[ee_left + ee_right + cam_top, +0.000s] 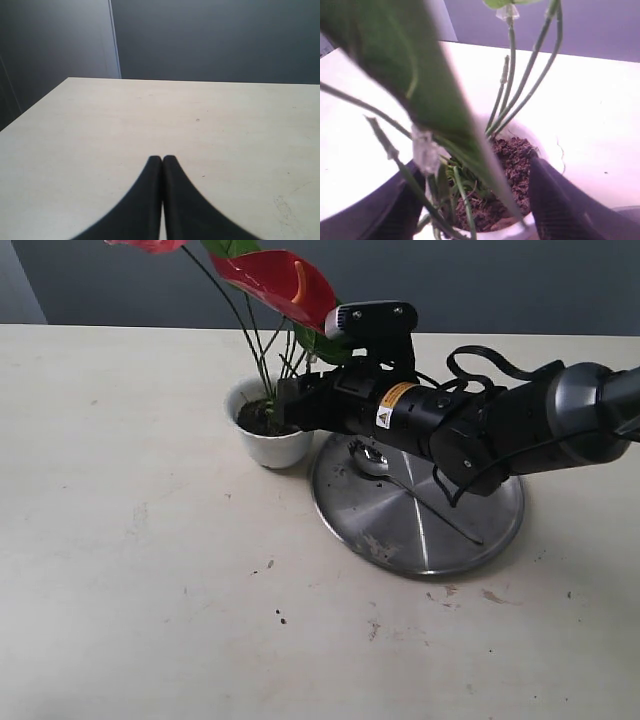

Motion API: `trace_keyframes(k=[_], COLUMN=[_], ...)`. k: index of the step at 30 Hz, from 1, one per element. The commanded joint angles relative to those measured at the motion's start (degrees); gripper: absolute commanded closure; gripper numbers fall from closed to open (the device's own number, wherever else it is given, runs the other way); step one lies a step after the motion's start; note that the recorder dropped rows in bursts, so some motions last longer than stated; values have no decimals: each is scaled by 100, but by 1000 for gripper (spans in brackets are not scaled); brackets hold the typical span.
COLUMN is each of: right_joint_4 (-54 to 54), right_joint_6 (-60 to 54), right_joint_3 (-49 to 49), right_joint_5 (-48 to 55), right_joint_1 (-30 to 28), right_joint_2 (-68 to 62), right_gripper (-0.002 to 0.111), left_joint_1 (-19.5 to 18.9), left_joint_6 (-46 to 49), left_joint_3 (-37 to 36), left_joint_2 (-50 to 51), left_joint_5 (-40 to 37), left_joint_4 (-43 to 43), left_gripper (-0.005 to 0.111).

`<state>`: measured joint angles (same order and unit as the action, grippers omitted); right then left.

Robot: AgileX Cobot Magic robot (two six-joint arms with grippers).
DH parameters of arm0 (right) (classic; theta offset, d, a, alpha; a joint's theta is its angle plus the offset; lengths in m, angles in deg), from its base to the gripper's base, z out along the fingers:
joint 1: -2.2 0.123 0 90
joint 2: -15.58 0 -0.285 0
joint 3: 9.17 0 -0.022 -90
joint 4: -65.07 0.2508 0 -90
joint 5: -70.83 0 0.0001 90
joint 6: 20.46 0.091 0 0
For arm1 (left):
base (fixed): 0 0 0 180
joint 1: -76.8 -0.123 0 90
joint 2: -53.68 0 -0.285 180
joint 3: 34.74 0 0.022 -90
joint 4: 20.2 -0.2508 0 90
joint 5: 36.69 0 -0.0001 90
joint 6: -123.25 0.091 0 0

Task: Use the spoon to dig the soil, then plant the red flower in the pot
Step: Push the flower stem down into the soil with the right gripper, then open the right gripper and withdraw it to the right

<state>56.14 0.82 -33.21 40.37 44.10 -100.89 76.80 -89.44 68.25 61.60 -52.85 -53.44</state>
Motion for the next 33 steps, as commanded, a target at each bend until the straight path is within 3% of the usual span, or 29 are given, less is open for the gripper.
trace_keyframes(k=[1,8,24,29,33], right_joint_4=[-89,-136,-99,-99,-99], right_joint_6=[-29,-114,-203,-367,-405], right_joint_3=[-49,-74,-1195,-1802,-2354], right_joint_5=[84,360,-602,-592,-610], right_joint_1=[-14,-14,-24,-24,-24], right_joint_2=[123,124,973,1612,2209], right_gripper=[50,50,51,70,73], left_joint_1=[-5,-5,-5,-5,-5], left_joint_6=[-14,-14,-14,-14,-14], left_joint_3=[-21,-21,-21,-21,-21], left_joint_2=[-13,-13,-13,-13,-13], left_joint_5=[-14,-14,-14,-14,-14], left_joint_4=[-2,-2,-2,-2,-2], left_gripper=[106,106,106,106,106])
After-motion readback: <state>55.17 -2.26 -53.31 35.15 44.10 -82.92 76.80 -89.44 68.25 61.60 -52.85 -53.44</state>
